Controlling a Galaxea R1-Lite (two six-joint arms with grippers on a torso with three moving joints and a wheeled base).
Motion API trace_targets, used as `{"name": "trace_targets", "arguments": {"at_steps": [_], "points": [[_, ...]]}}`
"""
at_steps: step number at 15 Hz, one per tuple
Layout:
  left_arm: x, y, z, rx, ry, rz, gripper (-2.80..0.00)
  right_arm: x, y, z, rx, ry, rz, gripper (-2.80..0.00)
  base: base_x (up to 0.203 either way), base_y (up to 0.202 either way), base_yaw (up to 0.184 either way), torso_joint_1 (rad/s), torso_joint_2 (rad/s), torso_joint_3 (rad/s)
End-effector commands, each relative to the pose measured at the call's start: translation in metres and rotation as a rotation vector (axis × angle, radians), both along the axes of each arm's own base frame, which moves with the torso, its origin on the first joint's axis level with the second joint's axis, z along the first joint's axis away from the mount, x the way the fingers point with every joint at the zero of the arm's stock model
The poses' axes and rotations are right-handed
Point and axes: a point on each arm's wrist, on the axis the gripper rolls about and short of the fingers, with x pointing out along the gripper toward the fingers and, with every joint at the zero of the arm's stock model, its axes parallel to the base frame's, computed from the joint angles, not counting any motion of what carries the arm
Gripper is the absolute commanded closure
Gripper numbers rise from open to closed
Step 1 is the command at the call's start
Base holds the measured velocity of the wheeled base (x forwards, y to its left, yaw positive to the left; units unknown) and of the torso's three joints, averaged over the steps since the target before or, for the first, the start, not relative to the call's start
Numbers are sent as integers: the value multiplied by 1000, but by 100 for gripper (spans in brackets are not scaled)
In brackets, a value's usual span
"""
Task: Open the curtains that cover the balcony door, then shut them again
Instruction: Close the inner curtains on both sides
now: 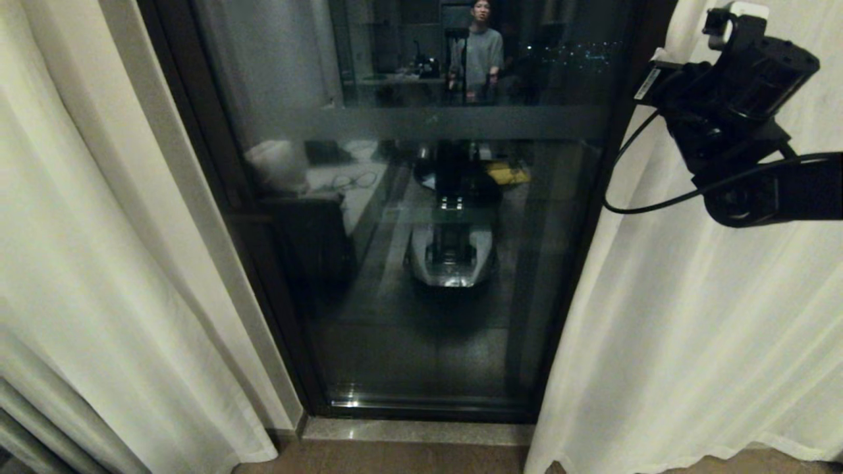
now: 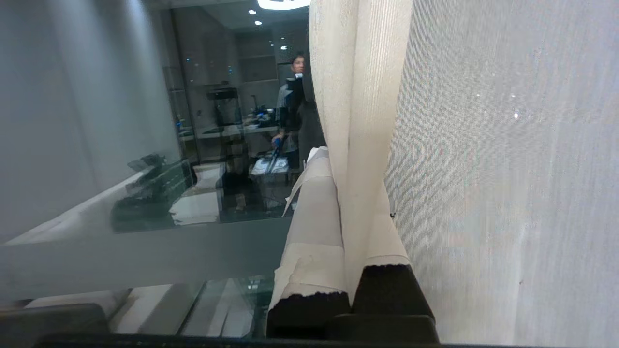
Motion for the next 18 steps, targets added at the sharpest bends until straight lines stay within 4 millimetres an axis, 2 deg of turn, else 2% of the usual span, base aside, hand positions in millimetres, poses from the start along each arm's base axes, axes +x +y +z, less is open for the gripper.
{"name": "trace_targets", "arguments": {"at_steps": [1, 5, 14, 18], "points": [[0, 0, 0, -1, 0, 1, 0, 0, 0, 0, 1, -5, -1, 0, 0, 187, 0, 2, -2, 2], [0, 0, 0, -1, 1, -1, 0, -2, 0, 1, 2, -6, -2, 0, 0, 152, -2, 0, 3, 4], [0, 0, 0, -1, 1, -1, 0, -5, 2, 4, -21, -12, -10, 0, 0, 0, 0, 0, 0, 0], [0, 0, 0, -1, 1, -1, 0, -6, 15, 5, -57, -13, 2, 0, 0, 0, 0, 0, 0, 0]]}}
